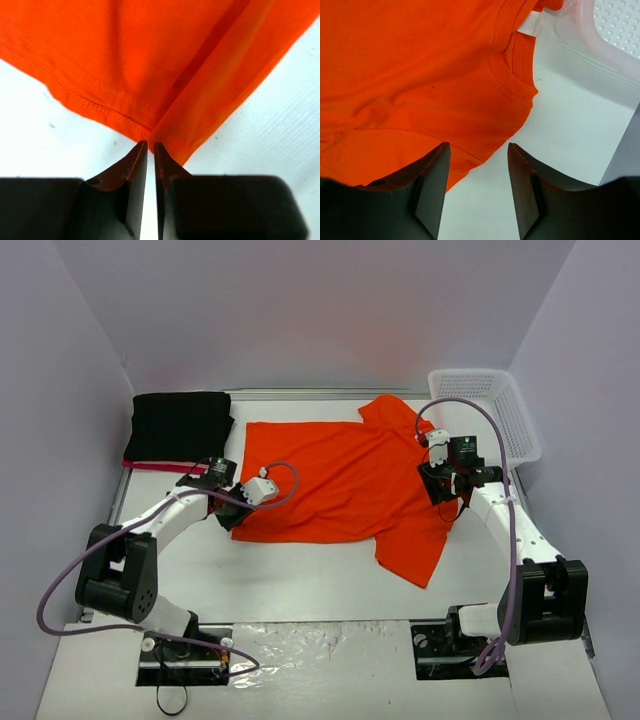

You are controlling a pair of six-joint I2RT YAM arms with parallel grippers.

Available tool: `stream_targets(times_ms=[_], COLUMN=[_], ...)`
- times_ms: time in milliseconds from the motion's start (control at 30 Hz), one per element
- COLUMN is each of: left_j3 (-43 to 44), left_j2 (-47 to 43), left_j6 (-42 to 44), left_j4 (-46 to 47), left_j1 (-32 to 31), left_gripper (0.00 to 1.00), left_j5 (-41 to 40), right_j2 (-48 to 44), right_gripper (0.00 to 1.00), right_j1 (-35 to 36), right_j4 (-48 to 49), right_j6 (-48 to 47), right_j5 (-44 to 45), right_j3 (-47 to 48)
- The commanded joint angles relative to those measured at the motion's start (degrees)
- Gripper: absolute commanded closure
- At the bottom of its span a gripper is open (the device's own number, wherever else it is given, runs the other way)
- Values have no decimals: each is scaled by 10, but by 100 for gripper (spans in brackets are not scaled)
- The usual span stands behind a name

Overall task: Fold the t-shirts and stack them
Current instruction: Grap the side of the flattened tshirt closest away from the robot with both arms

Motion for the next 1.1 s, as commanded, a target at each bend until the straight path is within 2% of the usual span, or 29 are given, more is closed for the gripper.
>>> stream_targets(times_ms=[0,200,400,733,1067], left_j3=[18,30,21,-9,-9], left_j2=[-60,-104,-108,-72,-24], left_j6=[8,7,31,64,64], left_j4=[-34,-60,-92,-64,-58], left_j1=[-7,-9,-19,-33,-40], left_gripper=[89,71,68,60,60], left_j5=[-10,-18,4,-27,-36], right_j2=[-3,-7,-10,-5,0], right_gripper=[54,54,54,54,54], right_j1=[-4,-4,-4,-4,-4], right_j4=[5,7,6,8,7], right_j6=[9,10,9,9,10], right_j5=[-6,-10,-11,-10,-5], right_j3=[-10,-13,-18,-19,-20])
